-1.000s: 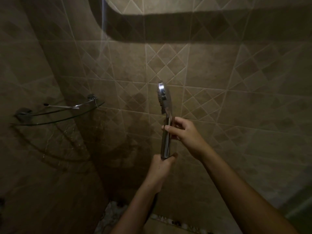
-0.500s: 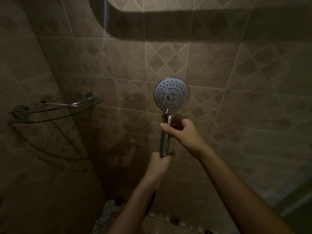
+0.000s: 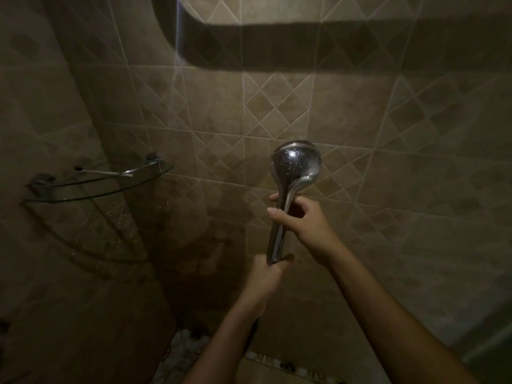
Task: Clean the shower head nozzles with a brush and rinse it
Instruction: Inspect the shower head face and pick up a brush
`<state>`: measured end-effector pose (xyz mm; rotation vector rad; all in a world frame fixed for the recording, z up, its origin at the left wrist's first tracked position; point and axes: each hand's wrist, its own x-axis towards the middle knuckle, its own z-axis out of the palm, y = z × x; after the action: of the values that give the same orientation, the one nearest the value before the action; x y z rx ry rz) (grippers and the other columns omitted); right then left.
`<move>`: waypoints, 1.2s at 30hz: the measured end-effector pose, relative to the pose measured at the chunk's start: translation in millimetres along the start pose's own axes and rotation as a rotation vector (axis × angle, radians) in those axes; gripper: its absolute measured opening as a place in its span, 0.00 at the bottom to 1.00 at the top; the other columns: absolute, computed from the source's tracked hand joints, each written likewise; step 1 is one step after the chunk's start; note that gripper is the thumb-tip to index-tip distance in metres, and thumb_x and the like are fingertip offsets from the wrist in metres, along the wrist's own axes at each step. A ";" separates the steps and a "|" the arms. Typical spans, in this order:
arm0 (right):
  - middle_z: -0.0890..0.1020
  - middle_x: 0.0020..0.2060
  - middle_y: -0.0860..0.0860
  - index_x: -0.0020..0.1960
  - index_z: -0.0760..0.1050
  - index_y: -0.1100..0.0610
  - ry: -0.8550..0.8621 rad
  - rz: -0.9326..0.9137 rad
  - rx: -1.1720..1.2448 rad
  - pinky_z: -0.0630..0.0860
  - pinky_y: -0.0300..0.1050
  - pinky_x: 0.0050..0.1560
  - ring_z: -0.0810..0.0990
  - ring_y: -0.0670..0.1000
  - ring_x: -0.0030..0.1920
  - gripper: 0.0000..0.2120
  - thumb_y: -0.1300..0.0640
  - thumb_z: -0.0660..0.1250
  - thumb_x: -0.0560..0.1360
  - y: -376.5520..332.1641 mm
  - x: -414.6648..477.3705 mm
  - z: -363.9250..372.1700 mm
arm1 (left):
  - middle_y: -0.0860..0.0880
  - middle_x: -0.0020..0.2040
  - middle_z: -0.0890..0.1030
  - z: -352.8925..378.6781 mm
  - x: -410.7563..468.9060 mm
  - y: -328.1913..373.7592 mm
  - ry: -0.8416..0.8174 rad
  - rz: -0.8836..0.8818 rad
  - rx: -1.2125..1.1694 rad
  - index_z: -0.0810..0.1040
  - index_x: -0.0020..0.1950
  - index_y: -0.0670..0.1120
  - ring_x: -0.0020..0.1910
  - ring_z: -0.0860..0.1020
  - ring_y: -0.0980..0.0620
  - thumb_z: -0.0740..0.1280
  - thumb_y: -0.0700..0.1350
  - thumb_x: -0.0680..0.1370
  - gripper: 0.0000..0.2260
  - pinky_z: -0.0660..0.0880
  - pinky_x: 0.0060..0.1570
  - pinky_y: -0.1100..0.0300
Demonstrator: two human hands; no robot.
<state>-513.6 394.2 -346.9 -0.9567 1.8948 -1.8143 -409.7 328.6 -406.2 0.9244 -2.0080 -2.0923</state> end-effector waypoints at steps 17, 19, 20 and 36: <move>0.84 0.44 0.52 0.53 0.79 0.58 -0.010 -0.053 -0.077 0.82 0.47 0.52 0.85 0.48 0.47 0.13 0.54 0.76 0.72 -5.8 -4.3 -4.6 | 0.47 0.54 0.84 -1.3 0.2 -2.7 0.039 -0.017 -0.077 0.77 0.59 0.48 0.50 0.84 0.50 0.70 0.52 0.77 0.14 0.80 0.45 0.55; 0.86 0.49 0.53 0.58 0.78 0.59 -0.057 -0.046 0.002 0.81 0.51 0.58 0.85 0.50 0.53 0.12 0.61 0.72 0.75 -5.8 -5.0 -7.4 | 0.46 0.53 0.84 -0.5 0.8 -2.8 0.045 -0.013 -0.081 0.77 0.59 0.47 0.50 0.85 0.49 0.69 0.51 0.78 0.13 0.81 0.45 0.55; 0.86 0.52 0.54 0.60 0.78 0.60 -0.079 -0.037 0.046 0.80 0.52 0.60 0.85 0.52 0.55 0.13 0.63 0.70 0.76 -5.5 -5.1 -7.5 | 0.46 0.53 0.84 0.7 0.0 -1.9 0.055 -0.010 -0.072 0.77 0.58 0.48 0.51 0.84 0.49 0.69 0.51 0.78 0.12 0.82 0.47 0.53; 0.85 0.54 0.54 0.59 0.77 0.59 -0.053 0.043 0.032 0.80 0.54 0.61 0.84 0.50 0.55 0.13 0.57 0.71 0.77 -7.6 -6.4 -1.4 | 0.46 0.52 0.82 4.2 5.9 -2.6 0.055 -0.001 -0.057 0.73 0.49 0.52 0.52 0.83 0.47 0.69 0.49 0.79 0.05 0.80 0.58 0.48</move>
<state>-508.2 399.9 -340.6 -0.9367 1.8355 -1.7716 -415.6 329.9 -410.9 0.9628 -1.9122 -2.0887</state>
